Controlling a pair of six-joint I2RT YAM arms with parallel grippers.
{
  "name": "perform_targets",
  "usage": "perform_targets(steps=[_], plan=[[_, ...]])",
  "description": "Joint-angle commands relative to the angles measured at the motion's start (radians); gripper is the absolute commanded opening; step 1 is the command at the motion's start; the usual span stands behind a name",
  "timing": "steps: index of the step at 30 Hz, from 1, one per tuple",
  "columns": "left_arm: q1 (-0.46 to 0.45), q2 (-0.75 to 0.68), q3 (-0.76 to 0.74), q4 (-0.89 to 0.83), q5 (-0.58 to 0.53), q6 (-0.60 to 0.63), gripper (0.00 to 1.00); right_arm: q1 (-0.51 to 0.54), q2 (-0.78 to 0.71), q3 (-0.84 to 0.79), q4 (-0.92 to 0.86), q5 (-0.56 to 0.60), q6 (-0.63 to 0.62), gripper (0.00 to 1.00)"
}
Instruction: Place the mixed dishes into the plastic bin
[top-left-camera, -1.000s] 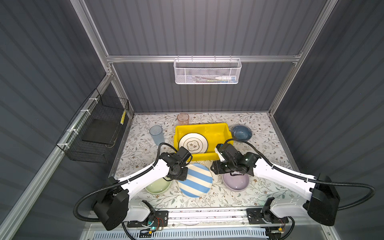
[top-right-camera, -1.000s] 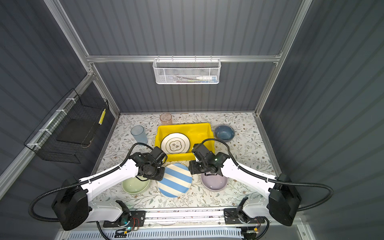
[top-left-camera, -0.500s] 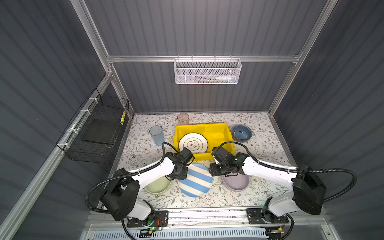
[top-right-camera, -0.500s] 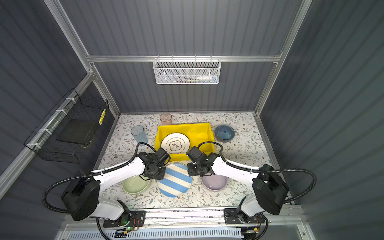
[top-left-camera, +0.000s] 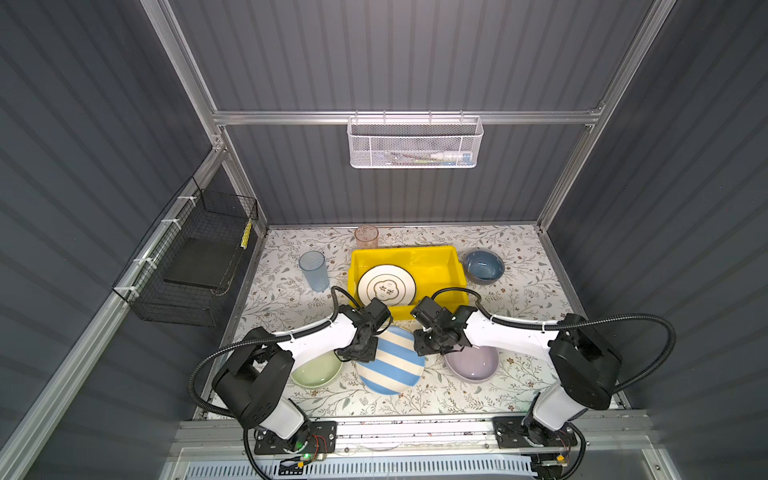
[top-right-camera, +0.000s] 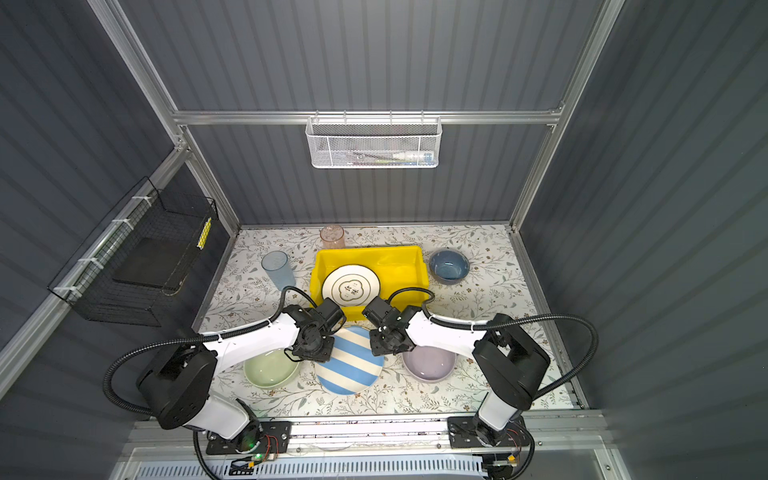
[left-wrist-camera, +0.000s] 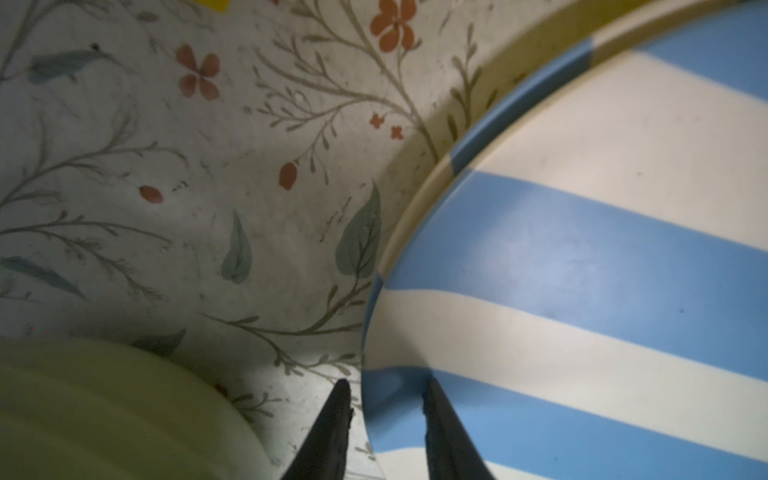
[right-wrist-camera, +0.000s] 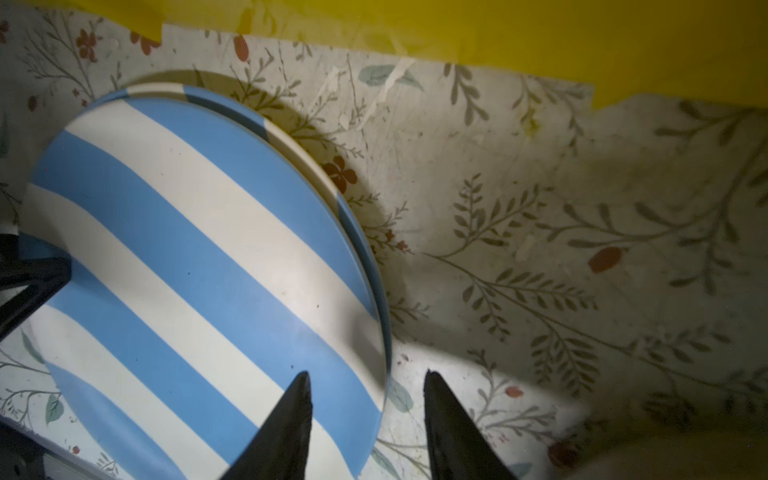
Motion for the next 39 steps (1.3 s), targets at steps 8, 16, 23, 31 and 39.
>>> perform_targets(steps=[8, 16, 23, 31, 39], plan=[[0.0, 0.05, 0.005, 0.025, -0.013, -0.015, 0.32, 0.006, 0.02, 0.018, 0.026, -0.036, 0.019, 0.41], [0.0, 0.059, -0.001, 0.033, -0.008, -0.016, 0.32, 0.006, -0.004, 0.017, 0.029, -0.048, 0.025, 0.39], [0.0, 0.067, -0.01, 0.046, 0.0, -0.016, 0.31, 0.005, 0.005, 0.005, 0.061, -0.071, 0.047, 0.39], [-0.001, 0.074, -0.016, 0.054, 0.002, -0.015, 0.31, 0.002, -0.02, -0.004, 0.083, -0.089, 0.066, 0.34], [-0.001, 0.072, -0.024, 0.07, 0.011, -0.016, 0.31, -0.041, -0.111, -0.089, 0.236, -0.186, 0.111, 0.29]])
